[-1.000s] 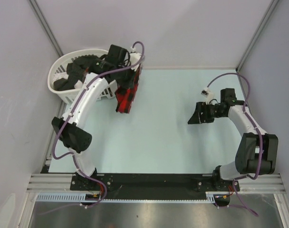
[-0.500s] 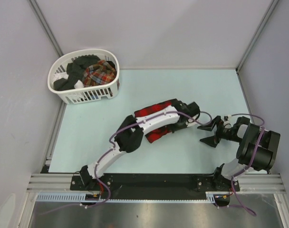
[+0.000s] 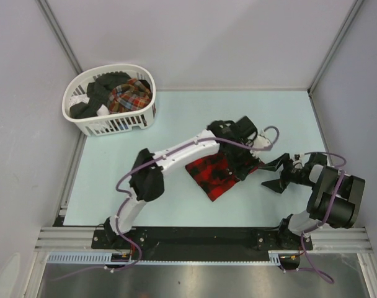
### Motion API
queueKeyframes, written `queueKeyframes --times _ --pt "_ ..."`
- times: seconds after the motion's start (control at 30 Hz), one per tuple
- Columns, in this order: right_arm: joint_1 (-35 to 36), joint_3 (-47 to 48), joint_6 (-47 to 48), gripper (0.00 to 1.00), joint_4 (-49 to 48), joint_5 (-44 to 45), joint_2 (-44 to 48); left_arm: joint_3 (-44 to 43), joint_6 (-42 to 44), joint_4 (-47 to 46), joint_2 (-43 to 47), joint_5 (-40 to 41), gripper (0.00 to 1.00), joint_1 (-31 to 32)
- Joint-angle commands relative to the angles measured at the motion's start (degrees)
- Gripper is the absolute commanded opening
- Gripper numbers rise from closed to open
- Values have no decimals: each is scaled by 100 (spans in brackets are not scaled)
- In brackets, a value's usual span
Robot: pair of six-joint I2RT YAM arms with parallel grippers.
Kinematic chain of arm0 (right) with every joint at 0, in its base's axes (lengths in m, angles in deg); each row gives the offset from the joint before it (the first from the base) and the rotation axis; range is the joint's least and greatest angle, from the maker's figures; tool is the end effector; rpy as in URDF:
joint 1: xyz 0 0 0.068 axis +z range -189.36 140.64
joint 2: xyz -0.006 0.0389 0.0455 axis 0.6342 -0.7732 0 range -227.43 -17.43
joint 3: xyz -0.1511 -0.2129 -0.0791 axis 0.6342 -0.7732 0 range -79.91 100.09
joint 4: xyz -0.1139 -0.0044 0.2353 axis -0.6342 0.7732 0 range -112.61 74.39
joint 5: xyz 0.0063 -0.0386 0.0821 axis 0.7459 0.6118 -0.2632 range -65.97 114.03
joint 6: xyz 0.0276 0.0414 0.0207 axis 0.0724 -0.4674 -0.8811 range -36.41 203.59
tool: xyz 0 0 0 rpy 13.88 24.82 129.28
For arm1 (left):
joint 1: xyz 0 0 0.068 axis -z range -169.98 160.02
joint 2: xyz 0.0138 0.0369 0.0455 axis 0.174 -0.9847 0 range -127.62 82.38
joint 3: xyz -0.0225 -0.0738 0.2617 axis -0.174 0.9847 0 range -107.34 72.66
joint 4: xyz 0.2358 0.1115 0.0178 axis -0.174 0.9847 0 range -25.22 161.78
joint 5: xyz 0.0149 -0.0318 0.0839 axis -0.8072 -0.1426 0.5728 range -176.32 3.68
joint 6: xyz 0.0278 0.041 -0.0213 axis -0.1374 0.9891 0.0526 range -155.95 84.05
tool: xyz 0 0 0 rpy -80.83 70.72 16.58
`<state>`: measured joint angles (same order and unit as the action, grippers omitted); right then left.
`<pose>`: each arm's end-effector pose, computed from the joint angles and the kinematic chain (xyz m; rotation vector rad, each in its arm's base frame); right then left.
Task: Fold and stack the long sleeve shirts
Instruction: Fold the shirt
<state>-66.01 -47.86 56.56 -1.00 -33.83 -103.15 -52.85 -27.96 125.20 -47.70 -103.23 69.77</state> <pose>0.2080 -0.0705 0.1251 0.9888 2.3576 1.4106 0.2353 -0.4240 0.2579 1.6403 2.2782 -0.6467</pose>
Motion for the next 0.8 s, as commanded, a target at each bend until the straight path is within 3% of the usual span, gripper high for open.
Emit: queueKeyframes --times 0.0,0.17,0.33,0.43,0.53,0.67,0.77 --pt "476 -137 -391 86 -200 187 124 912 -113 -609 1492 -1506 69 -1040" --pt "1440 -516 -1172 86 -1262 599 284 2835 -377 -1786 2610 -1799 70 -2123" --pt "2041 -394 -1648 81 -2678 1014 -392 3603 -509 -2201 2760 -1421 65 -2827" --pt "2033 -69 -1526 72 -2750 1145 -850 3955 -553 -2526 2533 -1236 63 -3056" --pt "1919 99 -1156 54 -2416 1391 -939 3912 -500 -2693 2137 -1148 62 -3109" --pt "1874 441 -629 24 -1906 1787 -1044 3552 -614 -2808 1522 -1253 59 -3118" --pt "1901 827 -330 15 -1599 2059 -1184 3305 -763 -2738 1100 -1446 51 -3118"
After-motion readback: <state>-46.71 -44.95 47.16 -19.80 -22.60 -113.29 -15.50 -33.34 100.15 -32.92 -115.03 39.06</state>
